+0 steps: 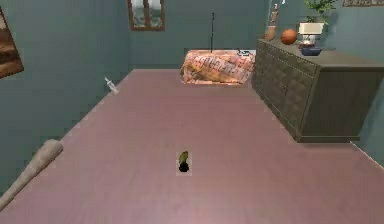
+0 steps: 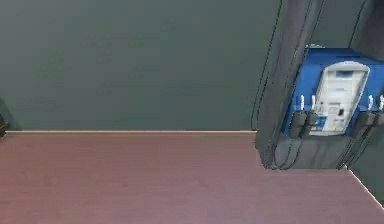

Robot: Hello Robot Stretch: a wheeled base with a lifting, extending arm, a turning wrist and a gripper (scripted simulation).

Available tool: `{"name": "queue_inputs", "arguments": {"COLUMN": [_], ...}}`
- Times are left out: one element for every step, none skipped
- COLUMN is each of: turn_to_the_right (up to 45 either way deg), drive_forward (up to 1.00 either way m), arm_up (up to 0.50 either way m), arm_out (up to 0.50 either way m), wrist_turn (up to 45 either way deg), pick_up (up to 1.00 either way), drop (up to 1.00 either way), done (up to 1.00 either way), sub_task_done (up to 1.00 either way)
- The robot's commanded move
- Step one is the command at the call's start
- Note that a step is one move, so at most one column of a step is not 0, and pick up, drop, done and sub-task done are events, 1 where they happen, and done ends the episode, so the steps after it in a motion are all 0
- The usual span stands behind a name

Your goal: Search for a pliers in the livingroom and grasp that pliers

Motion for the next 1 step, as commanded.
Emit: {"name": "queue_inputs", "arguments": {"turn_to_the_right": [-45.0], "drive_forward": [0.00], "arm_up": [0.00], "arm_out": [0.00], "wrist_turn": [0.0], "pick_up": [0.00], "drop": [0.00], "done": [0.00], "sub_task_done": [0.00]}}
